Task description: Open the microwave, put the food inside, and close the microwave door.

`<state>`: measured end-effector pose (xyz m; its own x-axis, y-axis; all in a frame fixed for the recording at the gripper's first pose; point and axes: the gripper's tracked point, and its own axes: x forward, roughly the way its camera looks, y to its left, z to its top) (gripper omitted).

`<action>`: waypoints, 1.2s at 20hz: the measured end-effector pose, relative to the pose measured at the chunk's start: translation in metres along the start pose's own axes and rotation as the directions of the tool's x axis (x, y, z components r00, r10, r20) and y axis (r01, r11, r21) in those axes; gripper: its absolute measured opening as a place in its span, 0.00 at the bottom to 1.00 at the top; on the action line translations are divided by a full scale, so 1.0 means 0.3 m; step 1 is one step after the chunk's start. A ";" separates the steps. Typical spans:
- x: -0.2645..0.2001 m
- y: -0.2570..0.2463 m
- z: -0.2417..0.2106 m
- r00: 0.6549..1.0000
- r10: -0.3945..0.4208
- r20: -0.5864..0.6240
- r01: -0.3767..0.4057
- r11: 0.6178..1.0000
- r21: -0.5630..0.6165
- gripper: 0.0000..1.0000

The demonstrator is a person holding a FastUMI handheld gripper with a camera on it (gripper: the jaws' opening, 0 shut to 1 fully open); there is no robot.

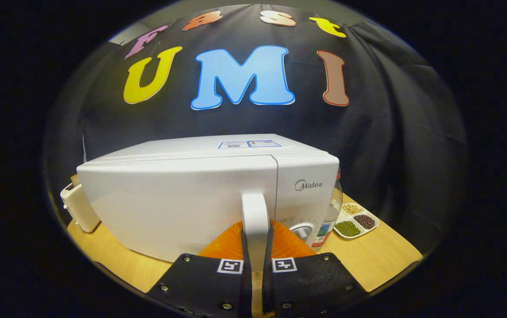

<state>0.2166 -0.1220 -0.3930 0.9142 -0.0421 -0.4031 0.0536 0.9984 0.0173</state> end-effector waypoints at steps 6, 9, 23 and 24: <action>-0.064 -0.002 -0.011 1.000 -0.011 -0.004 0.011 1.000 0.010 0.10; -0.187 0.017 -0.046 1.000 -0.006 -0.019 0.005 1.000 -0.029 0.09; -0.728 0.344 -0.207 0.972 0.200 0.122 -0.189 0.977 -0.099 0.09; -0.764 0.388 -0.216 0.964 0.232 0.133 -0.217 0.969 -0.115 0.09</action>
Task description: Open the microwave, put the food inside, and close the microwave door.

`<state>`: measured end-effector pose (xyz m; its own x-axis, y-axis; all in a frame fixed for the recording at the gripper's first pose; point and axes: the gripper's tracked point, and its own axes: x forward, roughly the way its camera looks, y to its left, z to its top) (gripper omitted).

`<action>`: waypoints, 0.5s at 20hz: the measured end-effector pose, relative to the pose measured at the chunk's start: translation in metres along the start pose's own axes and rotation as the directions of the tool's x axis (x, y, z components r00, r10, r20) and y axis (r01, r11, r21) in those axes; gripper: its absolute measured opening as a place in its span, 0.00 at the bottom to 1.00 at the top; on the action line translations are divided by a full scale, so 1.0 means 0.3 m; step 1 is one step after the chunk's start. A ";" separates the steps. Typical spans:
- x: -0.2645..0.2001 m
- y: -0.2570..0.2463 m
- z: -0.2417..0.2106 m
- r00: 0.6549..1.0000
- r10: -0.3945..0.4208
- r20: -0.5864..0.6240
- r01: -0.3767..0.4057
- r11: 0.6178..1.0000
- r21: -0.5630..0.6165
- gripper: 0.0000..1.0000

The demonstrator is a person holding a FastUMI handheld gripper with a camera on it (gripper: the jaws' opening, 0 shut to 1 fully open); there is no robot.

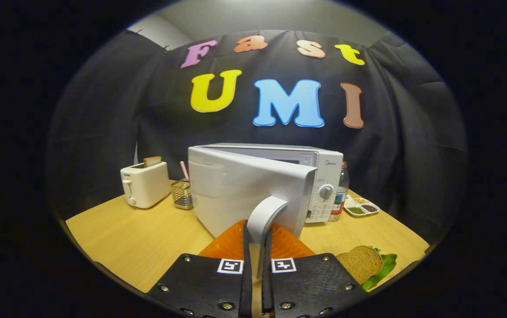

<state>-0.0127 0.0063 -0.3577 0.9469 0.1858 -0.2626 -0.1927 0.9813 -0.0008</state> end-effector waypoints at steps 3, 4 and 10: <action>-0.056 0.150 -0.001 0.997 0.068 0.029 -0.067 0.997 -0.029 0.09; -0.070 0.197 0.002 0.996 0.077 0.045 -0.075 0.996 -0.041 0.09; -0.098 0.440 0.010 0.991 0.006 0.137 -0.007 1.000 0.005 0.08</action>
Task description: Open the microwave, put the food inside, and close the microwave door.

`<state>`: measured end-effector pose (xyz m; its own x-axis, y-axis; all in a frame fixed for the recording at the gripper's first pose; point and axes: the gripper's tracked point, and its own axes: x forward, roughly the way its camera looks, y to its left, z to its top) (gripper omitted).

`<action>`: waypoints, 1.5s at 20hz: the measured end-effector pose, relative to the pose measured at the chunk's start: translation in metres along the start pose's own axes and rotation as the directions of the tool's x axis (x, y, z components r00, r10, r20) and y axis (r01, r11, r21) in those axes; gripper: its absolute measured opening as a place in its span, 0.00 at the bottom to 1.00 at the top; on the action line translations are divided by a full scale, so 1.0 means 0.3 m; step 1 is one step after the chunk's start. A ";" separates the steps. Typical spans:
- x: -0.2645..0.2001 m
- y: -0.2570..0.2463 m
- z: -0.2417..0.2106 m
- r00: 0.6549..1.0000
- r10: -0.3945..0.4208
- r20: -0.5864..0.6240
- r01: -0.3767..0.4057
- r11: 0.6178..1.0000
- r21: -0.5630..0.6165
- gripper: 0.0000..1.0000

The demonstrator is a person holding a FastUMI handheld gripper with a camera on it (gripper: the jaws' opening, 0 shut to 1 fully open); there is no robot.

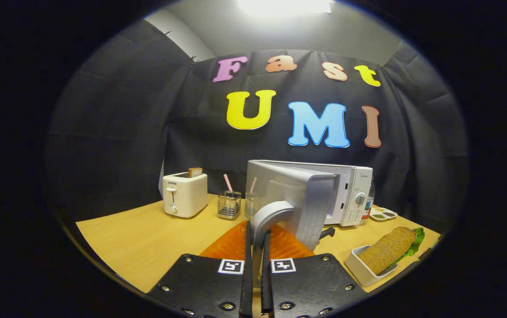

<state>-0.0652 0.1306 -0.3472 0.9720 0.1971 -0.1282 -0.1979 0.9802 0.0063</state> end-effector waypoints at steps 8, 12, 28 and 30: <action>0.031 0.187 0.012 0.985 -0.170 0.030 0.169 0.985 0.037 0.08; 0.007 0.247 -0.006 0.984 -0.180 -0.005 0.180 0.982 0.054 0.10; -0.271 0.179 -0.089 0.935 0.347 -0.074 -0.345 0.938 0.033 0.09; -0.291 0.027 -0.091 0.944 0.322 -0.071 -0.315 0.944 0.101 0.09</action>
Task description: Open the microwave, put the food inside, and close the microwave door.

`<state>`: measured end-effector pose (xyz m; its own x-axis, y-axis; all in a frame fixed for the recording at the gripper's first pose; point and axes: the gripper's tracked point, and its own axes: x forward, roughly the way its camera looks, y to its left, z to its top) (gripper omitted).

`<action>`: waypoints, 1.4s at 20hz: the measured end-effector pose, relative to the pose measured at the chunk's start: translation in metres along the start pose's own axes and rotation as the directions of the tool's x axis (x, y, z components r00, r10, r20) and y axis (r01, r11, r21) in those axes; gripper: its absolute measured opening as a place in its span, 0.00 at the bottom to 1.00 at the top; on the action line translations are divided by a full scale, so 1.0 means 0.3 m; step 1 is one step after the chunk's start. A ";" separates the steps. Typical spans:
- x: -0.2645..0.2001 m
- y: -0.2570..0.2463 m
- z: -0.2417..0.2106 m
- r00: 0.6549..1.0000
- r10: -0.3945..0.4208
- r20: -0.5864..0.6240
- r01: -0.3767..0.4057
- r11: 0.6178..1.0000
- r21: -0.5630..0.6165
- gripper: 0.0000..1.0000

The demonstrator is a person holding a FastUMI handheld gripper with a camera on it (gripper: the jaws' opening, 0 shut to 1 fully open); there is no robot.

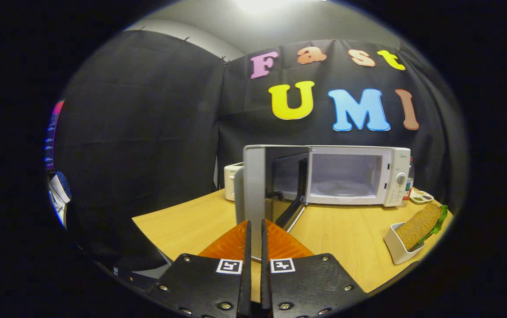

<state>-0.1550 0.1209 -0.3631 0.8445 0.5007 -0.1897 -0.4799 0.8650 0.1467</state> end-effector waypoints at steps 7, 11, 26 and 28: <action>-0.210 -0.567 -0.041 0.942 -0.335 0.003 0.335 0.942 0.012 0.25; -0.316 -0.727 -0.042 0.881 -0.469 0.061 0.472 0.881 -0.034 0.85; -0.236 -1.016 -0.195 0.864 -0.498 -0.069 0.491 0.807 0.329 0.93; -0.203 -1.026 -0.198 0.877 -0.473 -0.079 0.468 0.806 0.362 0.93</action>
<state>-0.0729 -0.1738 -0.4545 0.9494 0.0323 -0.3125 0.0939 0.9199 0.3806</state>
